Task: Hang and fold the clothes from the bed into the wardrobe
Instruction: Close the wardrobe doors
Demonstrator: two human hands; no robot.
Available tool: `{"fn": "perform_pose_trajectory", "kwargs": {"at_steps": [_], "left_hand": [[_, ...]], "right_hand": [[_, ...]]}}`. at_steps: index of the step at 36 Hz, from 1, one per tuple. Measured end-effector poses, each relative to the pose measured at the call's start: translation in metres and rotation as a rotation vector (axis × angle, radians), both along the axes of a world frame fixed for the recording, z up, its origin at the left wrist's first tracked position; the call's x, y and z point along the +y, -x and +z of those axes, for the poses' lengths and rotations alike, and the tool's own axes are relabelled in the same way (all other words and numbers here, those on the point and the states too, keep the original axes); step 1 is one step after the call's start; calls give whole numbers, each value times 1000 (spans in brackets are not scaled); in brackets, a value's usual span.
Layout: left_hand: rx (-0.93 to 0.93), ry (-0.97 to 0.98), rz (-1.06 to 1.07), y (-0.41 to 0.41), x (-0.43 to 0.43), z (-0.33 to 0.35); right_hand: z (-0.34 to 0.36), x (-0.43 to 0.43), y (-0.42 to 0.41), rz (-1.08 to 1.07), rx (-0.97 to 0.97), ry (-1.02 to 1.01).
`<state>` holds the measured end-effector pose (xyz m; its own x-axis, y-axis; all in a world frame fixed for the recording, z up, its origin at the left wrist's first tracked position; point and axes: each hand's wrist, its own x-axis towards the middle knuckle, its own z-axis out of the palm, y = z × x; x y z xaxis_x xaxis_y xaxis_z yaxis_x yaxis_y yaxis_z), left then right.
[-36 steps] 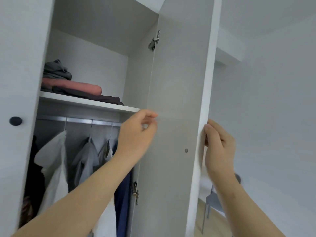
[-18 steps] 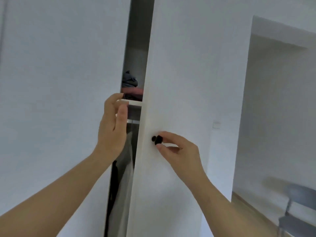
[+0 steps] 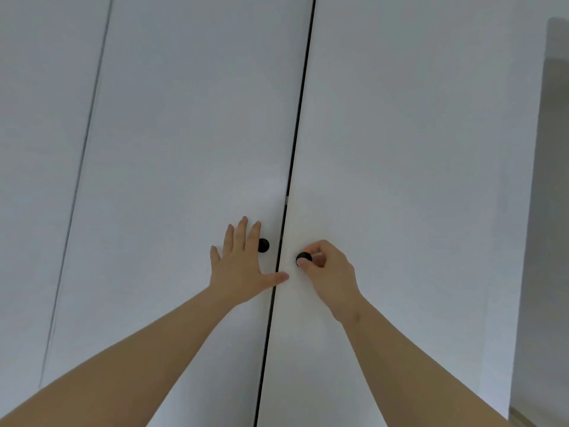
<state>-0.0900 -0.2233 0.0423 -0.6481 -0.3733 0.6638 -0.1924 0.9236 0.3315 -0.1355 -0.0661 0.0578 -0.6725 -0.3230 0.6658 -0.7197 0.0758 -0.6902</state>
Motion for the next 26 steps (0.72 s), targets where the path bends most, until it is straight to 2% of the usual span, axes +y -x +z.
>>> {"fn": "perform_pose_trajectory", "kwargs": {"at_steps": [7,14,19,22,26], "left_hand": [[-5,18,93,33,-13,2],[131,67,187,57,-13,-11],[160,89,224,64,-15,-12],[155,83,218,63,-15,-12],[113,67,206,58,-12,-10]], "right_hand": [[3,-22,28,-56,49,-69],[1,-38,50,-78,77,-66],[3,-40,58,-66,85,-78],[1,-39,58,-48,54,-65],[-5,-35,56,-14,-82,31]]}}
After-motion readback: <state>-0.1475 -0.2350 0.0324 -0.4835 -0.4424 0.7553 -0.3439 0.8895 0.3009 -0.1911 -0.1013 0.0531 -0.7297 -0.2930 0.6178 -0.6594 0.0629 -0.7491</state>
